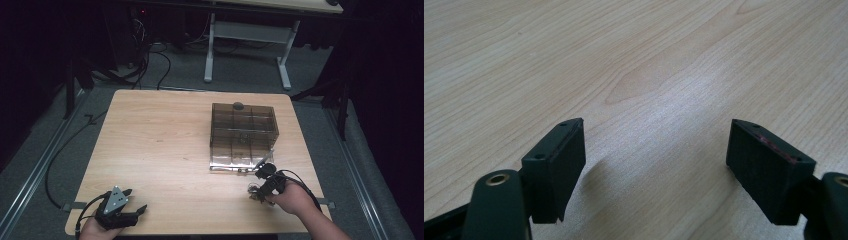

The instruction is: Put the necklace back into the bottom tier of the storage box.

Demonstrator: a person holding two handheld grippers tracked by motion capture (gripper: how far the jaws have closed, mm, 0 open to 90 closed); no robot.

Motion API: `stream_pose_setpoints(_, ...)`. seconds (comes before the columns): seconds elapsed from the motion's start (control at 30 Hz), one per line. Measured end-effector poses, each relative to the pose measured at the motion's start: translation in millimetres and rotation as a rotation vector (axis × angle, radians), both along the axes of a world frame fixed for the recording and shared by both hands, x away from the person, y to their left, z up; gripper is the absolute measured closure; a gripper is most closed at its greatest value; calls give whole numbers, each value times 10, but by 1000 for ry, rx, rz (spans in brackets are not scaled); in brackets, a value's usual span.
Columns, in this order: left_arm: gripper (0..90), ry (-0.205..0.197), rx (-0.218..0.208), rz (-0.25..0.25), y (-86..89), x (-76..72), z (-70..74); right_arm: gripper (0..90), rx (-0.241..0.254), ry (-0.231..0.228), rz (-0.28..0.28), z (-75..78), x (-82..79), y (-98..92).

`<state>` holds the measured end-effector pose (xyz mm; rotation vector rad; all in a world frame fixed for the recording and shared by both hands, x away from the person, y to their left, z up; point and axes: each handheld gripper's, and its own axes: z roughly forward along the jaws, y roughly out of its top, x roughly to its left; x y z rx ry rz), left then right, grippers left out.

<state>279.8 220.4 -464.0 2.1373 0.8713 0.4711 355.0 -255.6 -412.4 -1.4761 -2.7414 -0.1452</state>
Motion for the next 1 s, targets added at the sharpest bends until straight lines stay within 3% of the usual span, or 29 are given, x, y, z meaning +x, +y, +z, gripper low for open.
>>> stream_pose_setpoints(0.17,240,-2,0,0,0,0,-1,751,-9,-14,10,42,-3,5)
stream_pose_setpoints(0.37,240,0,1,0,0,-1,0,752,-1,-15,-23,146,-12,-22)
stream_pose_setpoints(0.47,240,2,0,0,-1,-1,-1,752,5,-29,-3,198,-4,-50)
stream_pose_setpoints(0.73,240,-1,2,-2,0,0,1,751,13,-40,-29,343,13,-89)
stream_pose_setpoints(1.0,240,-1,2,-2,1,0,1,752,17,-54,-10,446,66,-81)
